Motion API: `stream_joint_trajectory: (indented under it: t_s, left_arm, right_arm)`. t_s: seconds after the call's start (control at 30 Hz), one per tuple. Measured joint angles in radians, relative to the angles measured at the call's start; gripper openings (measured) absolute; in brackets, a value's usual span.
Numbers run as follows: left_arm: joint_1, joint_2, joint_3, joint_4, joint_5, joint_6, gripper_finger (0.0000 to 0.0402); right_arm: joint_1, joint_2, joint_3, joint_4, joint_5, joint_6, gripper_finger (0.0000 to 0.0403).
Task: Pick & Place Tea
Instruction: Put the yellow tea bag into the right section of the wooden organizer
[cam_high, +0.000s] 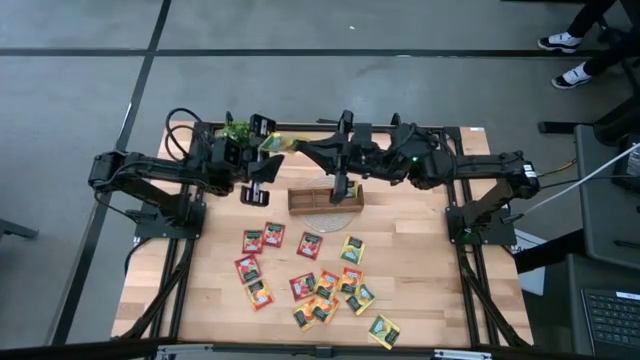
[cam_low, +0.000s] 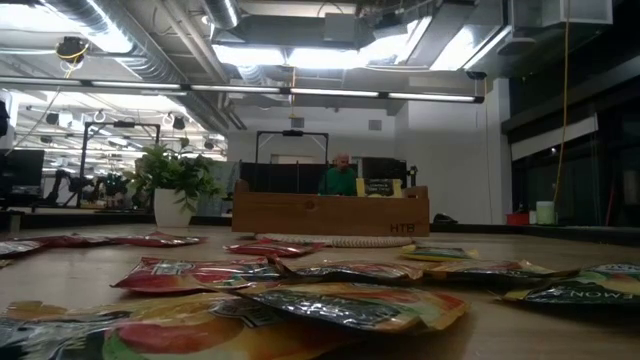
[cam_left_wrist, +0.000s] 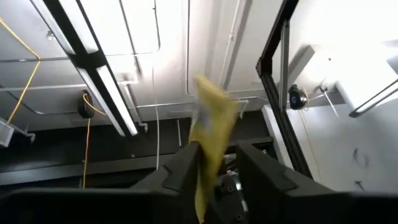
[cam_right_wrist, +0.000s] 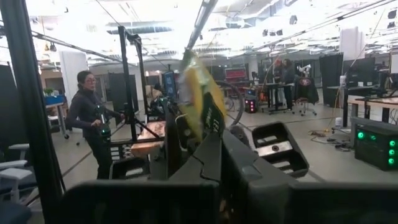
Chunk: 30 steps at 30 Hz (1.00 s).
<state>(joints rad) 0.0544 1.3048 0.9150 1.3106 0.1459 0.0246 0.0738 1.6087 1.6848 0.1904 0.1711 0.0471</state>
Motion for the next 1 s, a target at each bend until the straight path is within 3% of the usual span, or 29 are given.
stream_joint_trajectory:
  t_s: [0.2, 0.37, 0.6, 0.87, 1.0]
  left_arm:
    - [0.000, -0.033, 0.000, 0.000, 0.000, -0.022, 0.0194]
    - [0.000, -0.097, 0.000, -0.031, -0.001, -0.021, 0.0234]
    - [0.000, -0.205, 0.001, -0.355, -0.040, 0.031, 0.0241]
    - [0.000, -0.268, 0.001, -0.726, -0.182, 0.050, 0.0239]
    - [0.000, -0.270, 0.001, -0.880, -0.256, 0.051, 0.0238]
  right_arm:
    - [0.000, -0.019, 0.000, -0.082, 0.000, 0.000, 0.0002]
    - [-0.005, -0.040, 0.000, -0.222, 0.003, 0.016, 0.0001]
    - [-0.038, -0.054, 0.000, -0.390, 0.003, 0.094, 0.0001]
    - [-0.102, -0.056, 0.000, -0.706, -0.014, 0.206, 0.0000]
    - [-0.111, -0.056, 0.000, -0.754, -0.018, 0.208, 0.0000]
